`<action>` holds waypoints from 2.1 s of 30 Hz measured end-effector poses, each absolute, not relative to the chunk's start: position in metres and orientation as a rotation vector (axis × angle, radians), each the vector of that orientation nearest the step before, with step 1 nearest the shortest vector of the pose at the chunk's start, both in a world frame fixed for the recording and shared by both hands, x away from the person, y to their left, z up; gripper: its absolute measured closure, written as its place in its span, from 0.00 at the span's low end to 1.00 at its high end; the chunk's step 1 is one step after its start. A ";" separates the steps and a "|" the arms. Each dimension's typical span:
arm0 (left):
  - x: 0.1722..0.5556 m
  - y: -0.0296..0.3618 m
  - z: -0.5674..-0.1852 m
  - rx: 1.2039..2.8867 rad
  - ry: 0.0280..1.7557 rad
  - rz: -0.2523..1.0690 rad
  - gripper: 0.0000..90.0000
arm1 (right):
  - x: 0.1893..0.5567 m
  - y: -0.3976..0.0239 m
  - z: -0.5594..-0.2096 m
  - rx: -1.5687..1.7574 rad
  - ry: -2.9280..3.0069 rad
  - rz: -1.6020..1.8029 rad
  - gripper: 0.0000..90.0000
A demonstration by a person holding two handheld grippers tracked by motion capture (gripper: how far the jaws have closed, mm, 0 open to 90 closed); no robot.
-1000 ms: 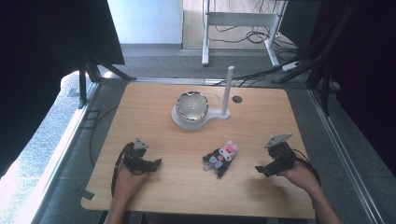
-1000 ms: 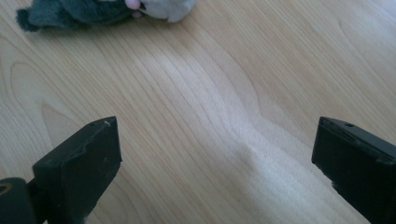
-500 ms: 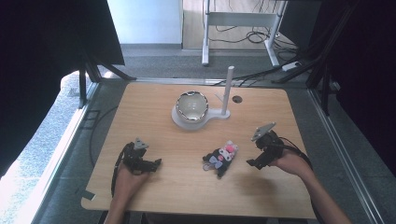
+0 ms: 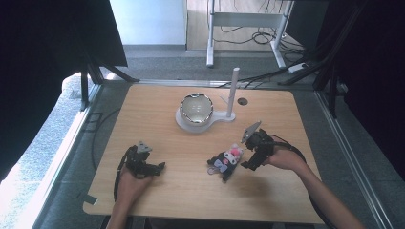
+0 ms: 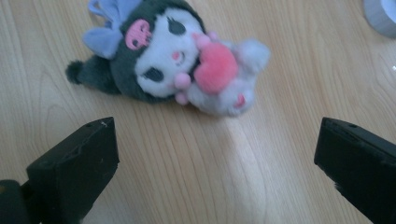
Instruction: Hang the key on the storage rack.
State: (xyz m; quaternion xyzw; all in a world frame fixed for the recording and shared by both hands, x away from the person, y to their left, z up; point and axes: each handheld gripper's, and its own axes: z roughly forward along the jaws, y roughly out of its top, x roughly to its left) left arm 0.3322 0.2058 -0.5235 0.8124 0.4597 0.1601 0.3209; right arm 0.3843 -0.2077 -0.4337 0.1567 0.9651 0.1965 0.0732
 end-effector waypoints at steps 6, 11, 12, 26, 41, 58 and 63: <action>0.332 0.206 -0.523 2.134 1.208 0.420 0.02 | 0.389 -0.193 -0.434 0.419 2.938 0.599 0.00; 0.333 0.206 -0.523 2.137 1.203 0.422 0.02 | 0.397 -0.179 -0.438 0.379 2.967 0.579 0.00; 0.333 0.206 -0.523 2.137 1.204 0.422 0.02 | 0.401 -0.173 -0.440 0.363 2.983 0.579 0.00; 0.333 0.206 -0.523 2.139 1.205 0.420 0.02 | 0.410 -0.152 -0.460 0.245 3.103 0.502 0.00; 0.333 0.206 -0.523 2.139 1.204 0.421 0.02 | 0.398 -0.157 -0.474 0.187 3.057 0.340 0.14; 0.333 0.206 -0.523 2.139 1.205 0.420 0.02 | 0.395 -0.152 -0.471 0.246 3.074 0.268 0.35; 0.333 0.206 -0.523 2.139 1.205 0.420 0.02 | 0.395 -0.155 -0.468 0.254 3.074 0.288 0.36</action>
